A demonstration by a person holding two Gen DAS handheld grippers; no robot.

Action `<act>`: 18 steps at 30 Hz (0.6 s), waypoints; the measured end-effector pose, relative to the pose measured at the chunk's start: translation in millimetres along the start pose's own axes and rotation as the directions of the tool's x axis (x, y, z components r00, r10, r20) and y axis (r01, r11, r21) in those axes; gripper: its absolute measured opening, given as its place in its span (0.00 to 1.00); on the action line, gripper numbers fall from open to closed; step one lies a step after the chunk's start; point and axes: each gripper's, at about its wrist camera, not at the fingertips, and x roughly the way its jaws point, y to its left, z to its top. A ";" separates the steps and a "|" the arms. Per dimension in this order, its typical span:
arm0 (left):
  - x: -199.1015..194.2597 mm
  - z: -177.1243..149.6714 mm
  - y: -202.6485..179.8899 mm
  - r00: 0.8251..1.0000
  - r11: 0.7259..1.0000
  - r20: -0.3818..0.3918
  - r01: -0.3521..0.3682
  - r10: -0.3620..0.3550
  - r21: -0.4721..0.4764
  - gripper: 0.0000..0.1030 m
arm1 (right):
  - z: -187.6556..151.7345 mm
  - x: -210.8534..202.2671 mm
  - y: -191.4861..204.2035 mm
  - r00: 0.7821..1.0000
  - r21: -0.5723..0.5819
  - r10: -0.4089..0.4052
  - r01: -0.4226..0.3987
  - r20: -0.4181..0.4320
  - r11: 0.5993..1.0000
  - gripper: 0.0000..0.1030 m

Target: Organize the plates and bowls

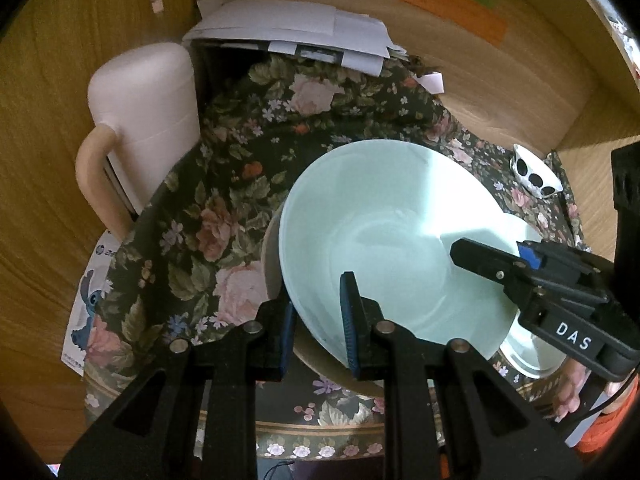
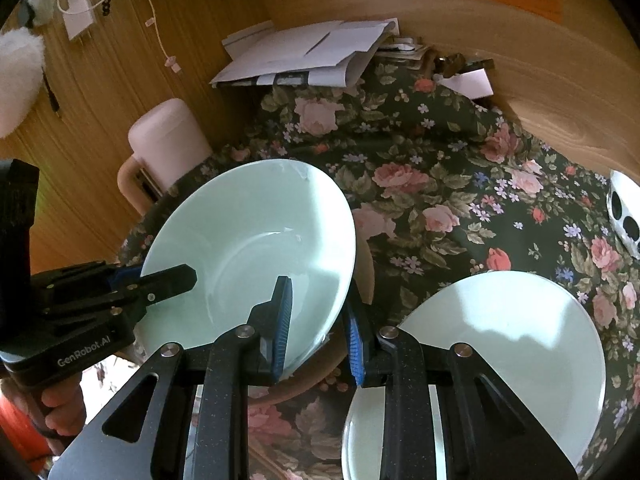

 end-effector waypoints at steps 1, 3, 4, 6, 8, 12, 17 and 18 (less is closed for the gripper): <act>0.5 0.0 -0.5 1.000 1.000 0.005 -0.006 0.006 0.004 0.20 | 0.3 0.5 -0.6 1.000 -0.001 0.001 -0.001 -0.004 1.000 0.22; 1.5 0.6 0.6 1.000 1.000 0.009 -0.009 0.009 0.004 0.20 | 1.1 0.3 -1.2 1.000 -0.005 -0.003 0.003 -0.007 1.000 0.24; 2.0 1.3 1.8 1.000 1.000 0.008 -0.007 0.007 0.000 0.20 | 1.5 -0.7 -1.1 1.000 -0.011 -0.005 0.005 -0.005 1.000 0.25; 3.3 2.9 4.1 1.000 1.000 0.004 -0.005 0.005 -0.008 0.20 | 2.7 -3.3 -1.1 1.000 -0.023 -0.009 0.010 0.003 1.000 0.25; 4.9 4.1 4.5 1.000 1.000 0.003 -0.005 0.005 -0.012 0.20 | 3.3 -6.8 -0.2 0.999 -0.041 -0.029 0.030 0.018 0.999 0.26; 5.9 7.4 2.4 1.000 1.000 0.008 -0.016 0.016 -0.011 0.20 | 3.9 -8.6 -0.4 0.999 -0.074 -0.041 0.043 0.021 0.996 0.26; 5.6 12.3 1.2 1.000 1.000 0.005 -0.023 0.023 -0.007 0.20 | 2.2 -8.7 -5.9 0.999 -0.071 -0.028 0.029 0.027 0.997 0.26; 5.2 13.7 0.0 1.000 1.000 0.004 -0.029 0.029 0.004 0.20 | 2.2 -9.1 -7.3 0.999 -0.066 -0.023 0.025 0.029 0.997 0.26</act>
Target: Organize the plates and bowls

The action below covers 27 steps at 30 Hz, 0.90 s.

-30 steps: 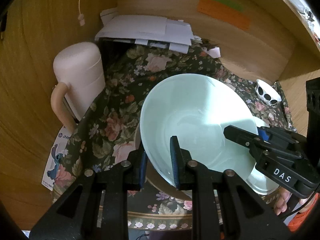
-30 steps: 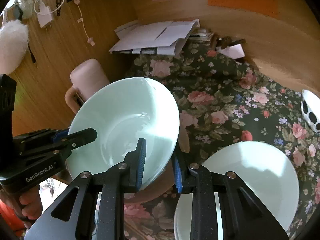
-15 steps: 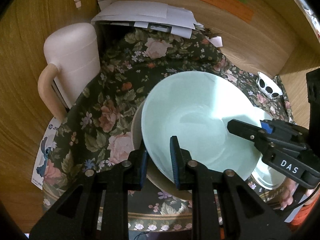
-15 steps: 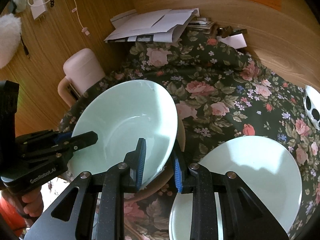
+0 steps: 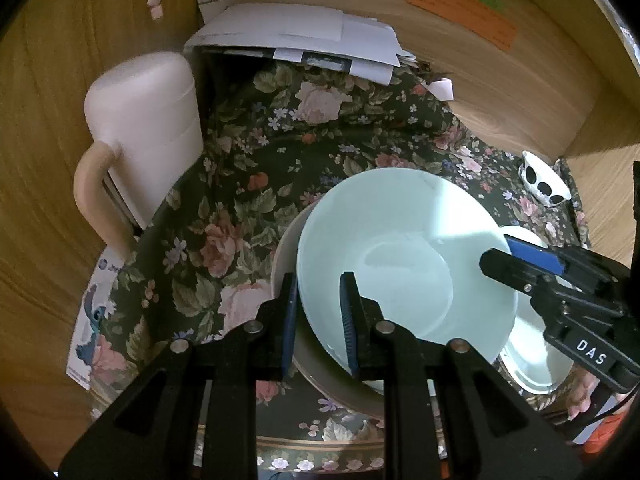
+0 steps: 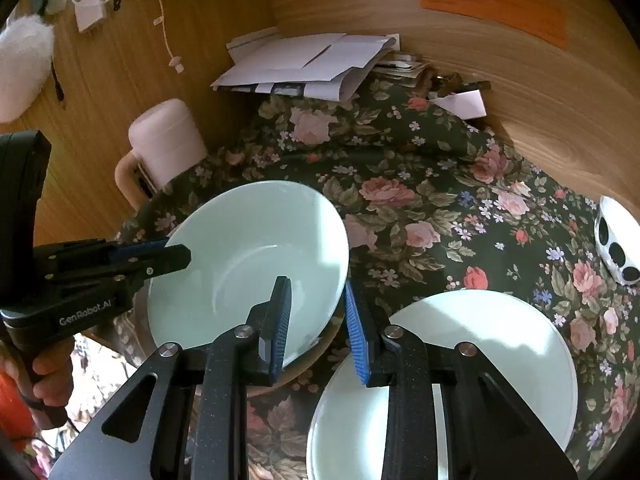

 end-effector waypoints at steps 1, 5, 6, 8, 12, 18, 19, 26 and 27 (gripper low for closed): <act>-0.1 1.5 -1.8 1.000 1.000 0.000 -0.009 0.009 0.015 0.20 | 0.4 -0.9 -1.4 1.000 0.007 0.006 -0.006 0.004 1.000 0.26; -0.5 7.7 -5.3 0.998 0.997 0.019 -0.053 0.052 0.047 0.20 | 1.5 -5.3 -3.0 1.000 0.014 0.022 -0.023 0.021 1.000 0.26; -0.4 8.7 -6.2 0.998 0.997 0.019 -0.059 0.058 0.056 0.20 | 1.5 -6.3 -2.7 0.999 0.011 0.023 -0.023 0.024 1.000 0.27; 1.3 10.7 -7.7 0.998 0.995 0.013 -0.070 0.069 0.074 0.21 | 1.1 -8.2 -3.0 0.999 0.005 0.023 -0.023 0.029 1.000 0.29; -3.9 16.3 -11.7 0.996 0.993 0.043 -0.085 0.082 0.076 0.30 | 0.6 -12.6 -9.6 0.999 0.009 0.019 -0.019 0.037 1.000 0.35; -25.6 30.2 -34.7 0.985 0.989 0.148 -0.101 0.085 0.106 0.51 | 5.7 -34.4 -31.2 0.996 0.042 -0.017 0.014 0.086 0.999 0.46; -28.7 33.2 -39.2 0.985 0.990 0.155 -0.090 0.072 0.111 0.51 | 7.1 -39.9 -36.0 0.995 0.049 -0.029 0.024 0.099 0.999 0.47; -53.4 57.9 -88.3 0.972 0.986 0.231 0.003 -0.042 0.165 0.65 | 18.6 -85.6 -76.9 0.975 0.109 -0.118 0.099 0.188 0.989 0.49; -54.6 61.2 -95.4 0.970 0.985 0.236 0.016 -0.057 0.174 0.68 | 19.4 -91.2 -82.3 0.972 0.116 -0.132 0.110 0.197 0.987 0.50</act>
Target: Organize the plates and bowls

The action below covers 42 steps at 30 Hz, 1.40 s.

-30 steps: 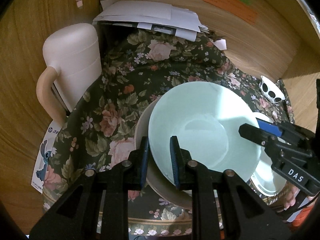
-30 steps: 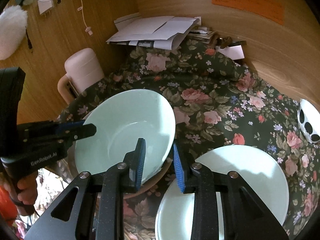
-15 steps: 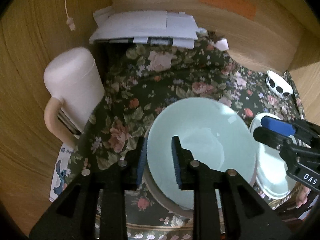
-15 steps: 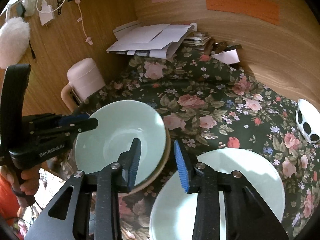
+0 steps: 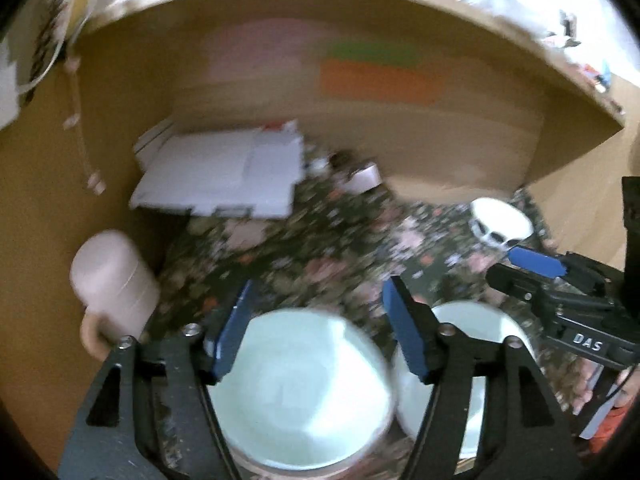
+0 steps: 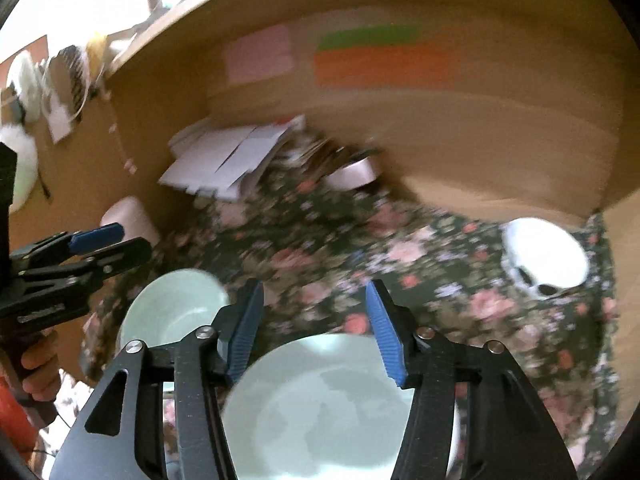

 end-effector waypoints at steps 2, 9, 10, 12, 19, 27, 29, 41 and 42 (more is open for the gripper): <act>1.8 9.3 -13.5 0.999 0.999 0.009 0.031 -0.031 0.015 0.70 | 4.8 -8.7 -12.9 0.999 0.010 -0.033 0.033 0.021 0.999 0.52; 24.6 30.1 -57.0 0.996 0.993 0.005 0.092 -0.092 0.068 0.71 | 14.4 -23.7 -63.7 0.989 0.056 -0.138 0.135 0.049 0.989 0.53; 30.4 32.8 -62.2 0.995 0.992 -0.001 0.101 -0.101 0.070 0.71 | 14.8 -24.0 -70.4 0.988 0.062 -0.149 0.146 0.047 0.987 0.53; 42.1 37.3 -72.1 0.994 0.991 -0.011 0.110 -0.109 0.076 0.71 | 14.4 -22.8 -86.3 0.984 0.079 -0.172 0.169 0.040 0.982 0.53; 95.8 50.9 -104.4 0.990 0.987 -0.079 0.128 -0.121 0.098 0.72 | 10.3 -9.2 -146.3 0.971 0.159 -0.240 0.240 -0.021 0.958 0.53; 157.3 61.5 -126.1 0.978 0.987 -0.169 0.137 -0.121 0.087 0.72 | 2.2 20.3 -209.3 0.948 0.237 -0.298 0.316 -0.110 0.919 0.53; 173.0 63.6 -132.4 0.973 0.987 -0.196 0.137 -0.119 0.080 0.72 | 0.6 29.3 -223.6 0.941 0.250 -0.312 0.336 -0.132 0.908 0.53; 226.7 67.5 -161.6 0.964 0.982 -0.252 0.125 -0.085 0.145 0.72 | -4.0 73.5 -278.0 0.909 0.300 -0.344 0.405 -0.236 0.864 0.53; 229.2 67.4 -163.0 0.963 0.980 -0.253 0.130 -0.089 0.148 0.72 | -4.3 76.1 -280.5 0.908 0.305 -0.340 0.405 -0.245 0.862 0.53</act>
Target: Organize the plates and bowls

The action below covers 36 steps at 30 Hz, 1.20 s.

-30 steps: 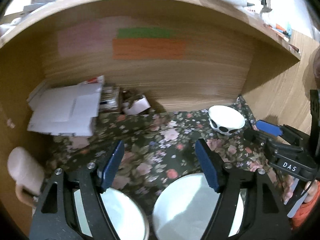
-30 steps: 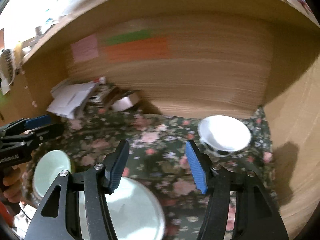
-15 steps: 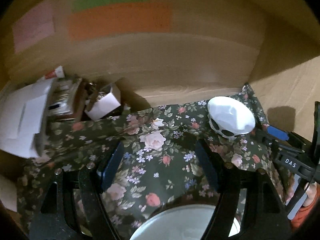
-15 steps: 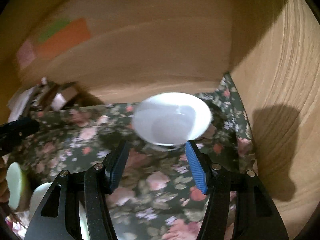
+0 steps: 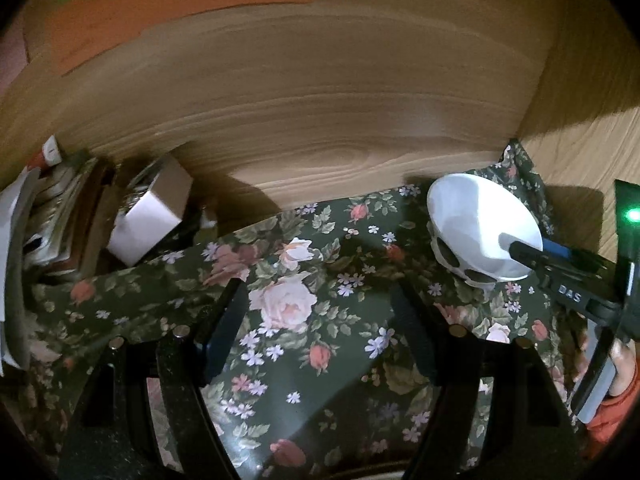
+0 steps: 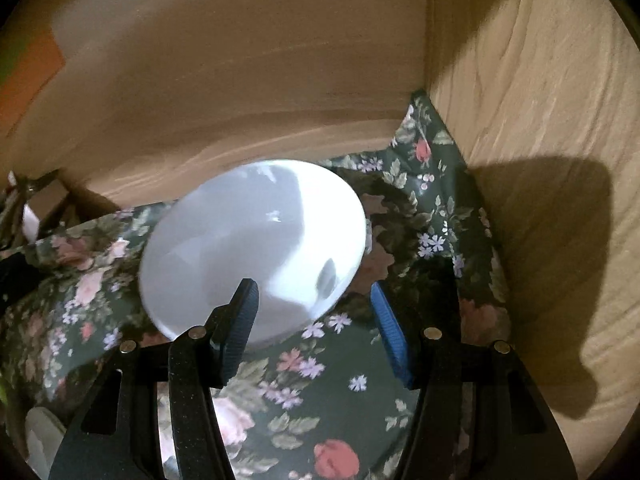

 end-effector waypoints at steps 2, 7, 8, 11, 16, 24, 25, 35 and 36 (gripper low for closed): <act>3.1 0.5 -1.9 1.000 1.000 0.001 0.008 -0.008 0.007 0.72 | 2.9 7.3 -3.9 1.000 0.033 0.020 -0.019 -0.022 0.999 0.50; 8.1 2.1 -4.4 1.000 1.000 -0.001 0.026 -0.026 0.015 0.71 | 3.6 23.7 -6.3 0.993 0.073 0.084 -0.078 -0.078 0.994 0.33; 9.1 2.0 -4.8 1.000 0.999 -0.004 0.029 -0.029 0.015 0.72 | 2.4 23.6 -4.6 0.994 0.062 0.079 -0.074 -0.072 0.995 0.30; 12.1 1.3 -5.4 0.999 0.999 -0.018 0.039 -0.039 0.009 0.71 | -1.5 23.6 2.0 0.992 0.024 0.098 -0.097 -0.078 0.995 0.26; 19.2 -1.9 -6.9 0.997 0.998 -0.061 0.057 -0.057 -0.003 0.71 | -17.8 15.1 24.6 0.986 -0.061 0.135 -0.141 -0.099 0.988 0.21; 37.6 -19.2 -13.0 0.984 0.998 -0.170 0.055 -0.054 0.002 0.71 | -50.6 -2.9 54.2 0.964 -0.133 0.218 -0.238 -0.149 0.962 0.19; 39.4 -21.4 -14.2 0.983 0.999 -0.177 0.053 -0.051 0.007 0.71 | -55.8 -6.2 57.4 0.961 -0.137 0.229 -0.251 -0.156 0.958 0.19; 56.4 -36.6 -23.6 0.964 0.997 -0.260 0.065 -0.051 0.045 0.50 | -59.2 -16.2 73.3 0.966 -0.120 0.227 -0.241 -0.123 0.963 0.26; 57.1 -37.3 -23.7 0.963 0.997 -0.262 0.068 -0.054 0.047 0.45 | -61.3 -18.3 73.1 0.968 -0.106 0.226 -0.238 -0.114 0.966 0.28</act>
